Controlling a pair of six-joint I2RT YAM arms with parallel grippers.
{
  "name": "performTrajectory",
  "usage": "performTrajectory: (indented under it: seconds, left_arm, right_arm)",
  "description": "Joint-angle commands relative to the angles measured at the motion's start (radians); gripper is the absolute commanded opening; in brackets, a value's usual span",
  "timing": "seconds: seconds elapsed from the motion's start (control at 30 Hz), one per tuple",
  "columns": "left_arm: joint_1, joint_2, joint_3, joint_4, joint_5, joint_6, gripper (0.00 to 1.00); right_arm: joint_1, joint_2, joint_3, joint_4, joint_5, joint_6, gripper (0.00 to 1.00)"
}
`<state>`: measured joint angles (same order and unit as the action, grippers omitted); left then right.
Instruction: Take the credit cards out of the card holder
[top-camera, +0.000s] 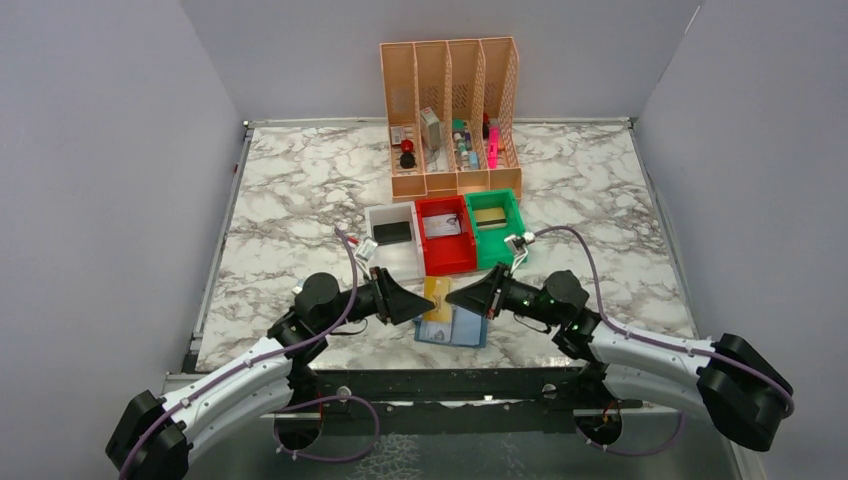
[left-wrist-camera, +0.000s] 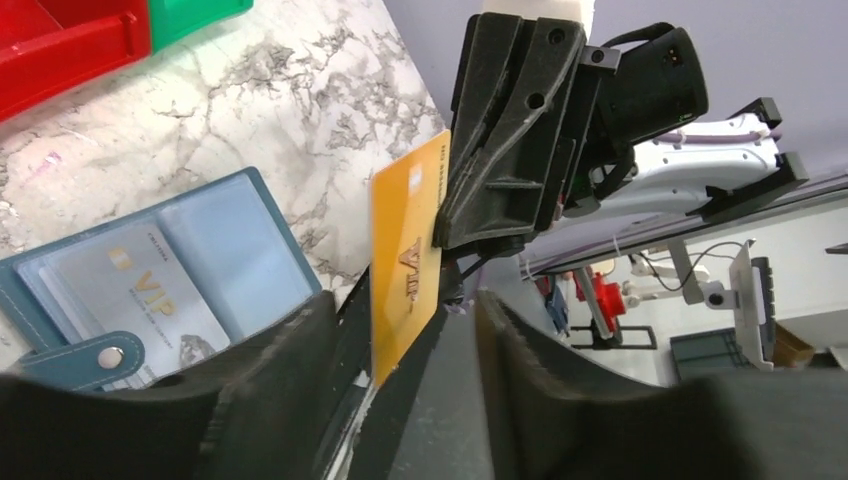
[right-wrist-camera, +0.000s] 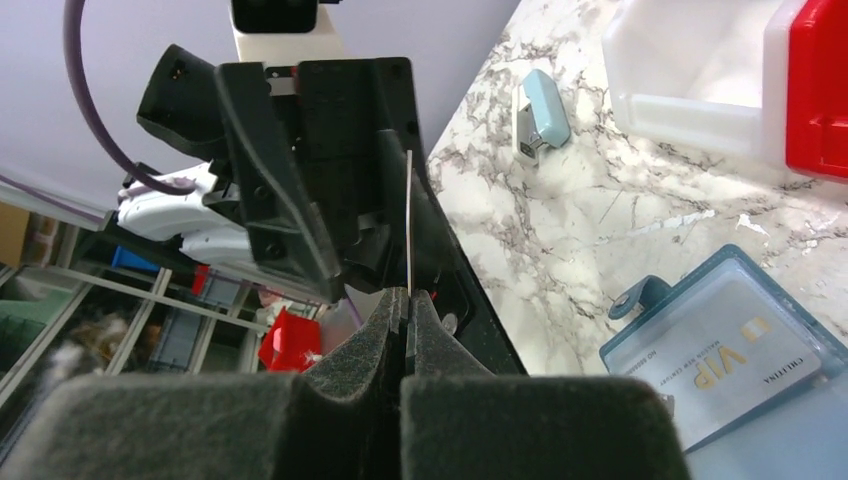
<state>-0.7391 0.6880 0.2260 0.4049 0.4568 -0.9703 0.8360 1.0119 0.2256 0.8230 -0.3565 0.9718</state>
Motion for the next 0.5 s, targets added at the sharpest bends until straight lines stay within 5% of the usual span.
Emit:
performTrajectory:
  seconds: [0.0,0.07,0.2,0.47]
  left_arm:
    - [0.000,-0.013,0.029,-0.085,-0.023,0.056,0.66]
    - [-0.001,-0.007,0.091,-0.255,-0.092,0.122,0.82]
    - [0.000,0.016,0.235,-0.540,-0.257,0.246,0.98]
    - [0.000,0.145,0.515,-0.924,-0.596,0.415,0.99]
  right_arm:
    - [0.000,-0.089,0.010,-0.165,0.089,-0.061,0.01]
    - [0.000,-0.143,0.032,-0.274,0.140,-0.106,0.01]
    - [0.000,-0.220,0.101,-0.513,0.316,-0.228,0.01]
    - [-0.001,-0.248,0.242,-0.762,0.667,-0.499,0.01]
